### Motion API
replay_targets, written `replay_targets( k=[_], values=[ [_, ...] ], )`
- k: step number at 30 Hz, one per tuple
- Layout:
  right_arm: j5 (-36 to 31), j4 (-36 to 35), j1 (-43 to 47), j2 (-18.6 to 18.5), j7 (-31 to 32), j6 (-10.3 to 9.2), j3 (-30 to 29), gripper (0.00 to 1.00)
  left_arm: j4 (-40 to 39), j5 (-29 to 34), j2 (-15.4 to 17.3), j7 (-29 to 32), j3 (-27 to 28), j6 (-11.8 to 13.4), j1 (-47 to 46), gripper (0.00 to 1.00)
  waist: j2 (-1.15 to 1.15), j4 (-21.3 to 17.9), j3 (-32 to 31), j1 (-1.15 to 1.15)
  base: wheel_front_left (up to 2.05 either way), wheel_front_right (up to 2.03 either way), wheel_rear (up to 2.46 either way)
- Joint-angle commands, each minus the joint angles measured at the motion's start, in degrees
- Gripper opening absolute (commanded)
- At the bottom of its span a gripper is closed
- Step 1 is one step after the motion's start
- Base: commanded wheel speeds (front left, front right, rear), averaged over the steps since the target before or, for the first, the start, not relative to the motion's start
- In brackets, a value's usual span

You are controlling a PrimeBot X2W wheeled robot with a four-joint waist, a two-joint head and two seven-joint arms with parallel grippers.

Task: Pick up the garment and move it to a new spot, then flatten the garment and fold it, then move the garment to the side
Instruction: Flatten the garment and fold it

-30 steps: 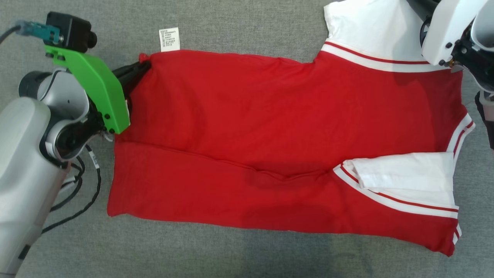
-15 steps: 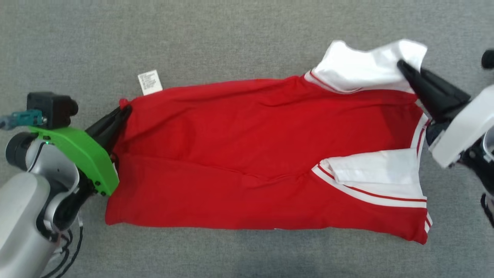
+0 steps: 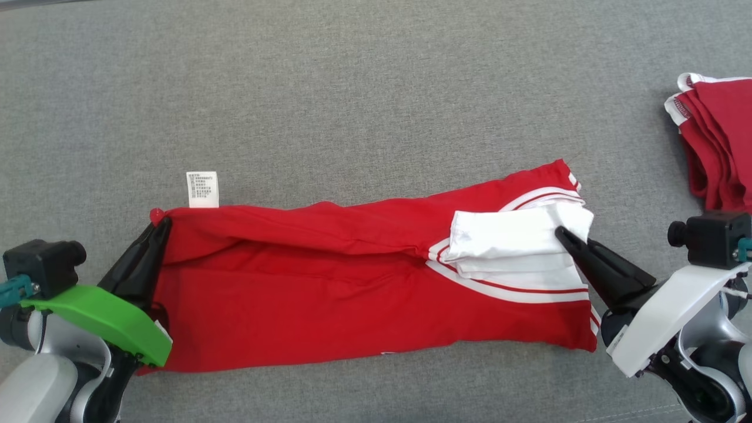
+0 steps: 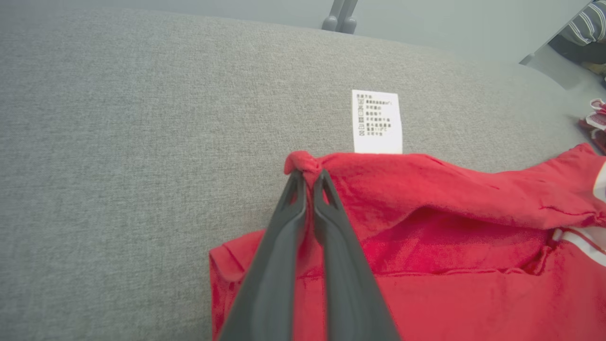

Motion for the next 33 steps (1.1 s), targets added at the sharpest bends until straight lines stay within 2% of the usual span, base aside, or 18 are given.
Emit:
replay_targets(
  k=[1,9,10,11,12,13,14,15,18,23,26,28,30,33],
  values=[
    [-0.69,0.93,1.00,-0.11,-0.98,0.02,0.64,0.00,-1.02,-0.64,-0.04,-1.29,0.93,1.00,2.37,0.00,0.42,-0.95,-0.86,0.00,0.00,0.00,0.00],
    [-2.25,4.45,2.72,-1.30,-2.22,0.02,3.72,0.02,-2.86,0.22,-0.22,-5.49,1.73,4.09,8.13,0.00,0.42,-0.75,-0.41,0.00,0.00,0.00,0.00],
    [-2.49,4.73,2.82,-1.50,-2.15,0.02,4.03,0.26,-2.91,0.25,-0.34,-5.78,1.58,4.23,8.68,0.00,0.42,-0.79,-0.36,0.00,0.00,0.00,0.00],
    [-2.56,4.87,2.81,-1.60,-2.30,0.02,4.32,0.67,-2.92,-0.11,-0.75,-6.03,1.48,4.43,9.33,0.14,0.42,-0.84,-0.32,0.00,0.00,0.00,0.00],
    [-2.64,5.09,2.92,-1.68,-2.31,0.02,4.47,1.00,-2.80,0.38,-0.52,-6.32,1.34,4.73,9.78,0.30,0.42,-0.89,-0.30,0.00,0.00,0.00,0.00],
    [-2.60,5.27,3.11,-1.70,-2.16,0.02,4.59,1.00,-2.64,1.35,-0.04,-6.59,1.07,5.14,10.21,0.47,0.42,-0.94,-0.29,0.00,0.00,0.00,0.00],
    [-2.36,5.32,3.33,-1.78,-1.71,0.02,4.72,1.00,-2.52,1.89,0.07,-6.96,0.68,5.48,10.81,0.88,0.42,-1.01,-0.32,0.00,0.00,0.00,0.00],
    [-2.00,5.20,3.51,-1.89,-1.33,0.02,4.64,1.00,-2.48,2.74,0.36,-7.35,0.30,6.05,11.50,1.00,0.42,-1.14,-0.37,0.00,0.00,0.00,0.00],
    [-0.75,4.55,4.06,-2.37,-0.03,0.02,3.71,1.00,-2.65,4.93,0.95,-8.37,-0.38,7.49,12.85,1.00,0.42,-1.35,-0.36,0.00,0.00,0.00,0.00],
    [0.87,2.92,2.84,-3.26,4.08,0.02,-2.66,1.00,-3.33,8.71,0.97,-10.98,0.65,13.87,16.59,1.00,0.42,-1.52,-0.10,0.00,0.00,0.00,0.00],
    [-0.30,4.73,0.56,-3.23,7.32,0.02,-4.94,1.00,-4.00,9.96,0.43,-12.43,4.32,18.25,18.42,1.00,0.42,-1.24,0.27,0.00,0.00,0.00,0.00],
    [-1.16,6.53,-0.81,-2.64,9.45,0.02,-5.18,1.00,-5.33,10.94,-1.58,-12.97,8.16,20.77,19.19,1.00,0.42,-0.48,0.51,0.00,0.00,0.00,0.00],
    [-1.78,8.64,-2.17,-1.82,11.26,0.02,-5.36,1.00,-6.92,13.40,-3.78,-13.24,11.57,21.64,19.56,1.00,0.42,0.78,0.65,0.00,0.00,0.00,0.00],
    [-2.30,12.13,-3.93,-0.06,13.35,0.02,-4.89,1.00,-8.13,17.41,-7.25,-13.18,15.17,20.40,20.43,1.00,0.42,2.46,0.82,0.00,0.00,0.00,0.00]
  ],
)
